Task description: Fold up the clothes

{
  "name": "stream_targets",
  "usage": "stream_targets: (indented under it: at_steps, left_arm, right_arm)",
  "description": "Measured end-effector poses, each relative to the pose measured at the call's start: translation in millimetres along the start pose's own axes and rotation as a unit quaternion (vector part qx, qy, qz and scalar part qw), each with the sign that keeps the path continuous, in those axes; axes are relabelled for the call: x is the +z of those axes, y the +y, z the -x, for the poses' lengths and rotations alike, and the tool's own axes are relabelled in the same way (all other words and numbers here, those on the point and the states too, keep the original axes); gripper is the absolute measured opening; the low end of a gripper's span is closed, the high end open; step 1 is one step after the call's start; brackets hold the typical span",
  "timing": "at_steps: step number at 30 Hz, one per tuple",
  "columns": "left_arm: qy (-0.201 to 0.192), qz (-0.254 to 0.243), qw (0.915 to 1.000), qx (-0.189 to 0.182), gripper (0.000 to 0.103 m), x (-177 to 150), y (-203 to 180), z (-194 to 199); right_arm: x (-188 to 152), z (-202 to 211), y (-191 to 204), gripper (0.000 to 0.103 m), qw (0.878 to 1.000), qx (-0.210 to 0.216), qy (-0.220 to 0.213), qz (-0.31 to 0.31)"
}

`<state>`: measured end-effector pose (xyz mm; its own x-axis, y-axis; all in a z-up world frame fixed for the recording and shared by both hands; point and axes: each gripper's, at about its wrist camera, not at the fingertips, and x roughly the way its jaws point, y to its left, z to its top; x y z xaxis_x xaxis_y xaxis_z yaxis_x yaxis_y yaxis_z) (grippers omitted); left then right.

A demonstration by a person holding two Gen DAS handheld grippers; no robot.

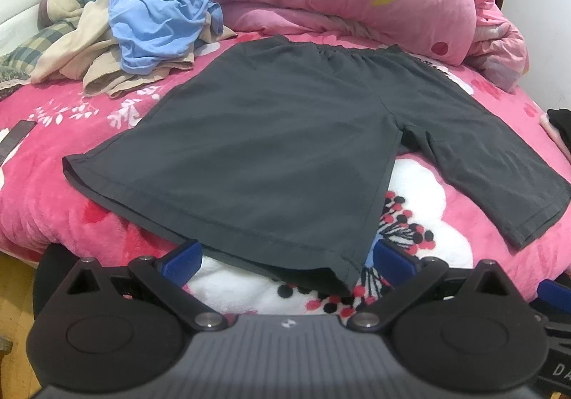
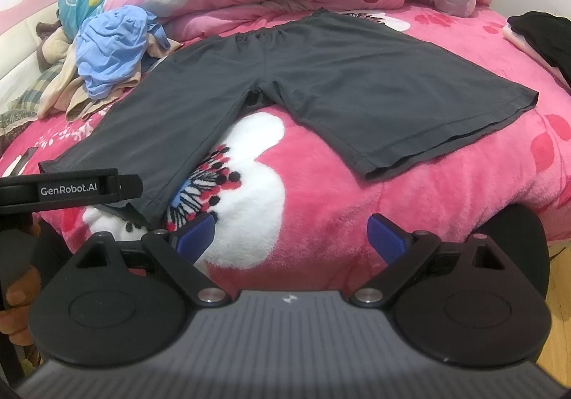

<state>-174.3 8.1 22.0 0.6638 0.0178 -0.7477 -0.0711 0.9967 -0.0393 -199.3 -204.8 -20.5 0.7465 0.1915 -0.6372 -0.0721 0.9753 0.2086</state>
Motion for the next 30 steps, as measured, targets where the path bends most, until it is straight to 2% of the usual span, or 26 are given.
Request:
stream_targets:
  at_steps: [30]
  left_arm:
    - [0.006, -0.01, 0.9999, 0.007, 0.102, -2, -1, -4]
  right_arm:
    - [5, -11, 1, 0.093, 1.0, -0.003, 0.002, -0.002]
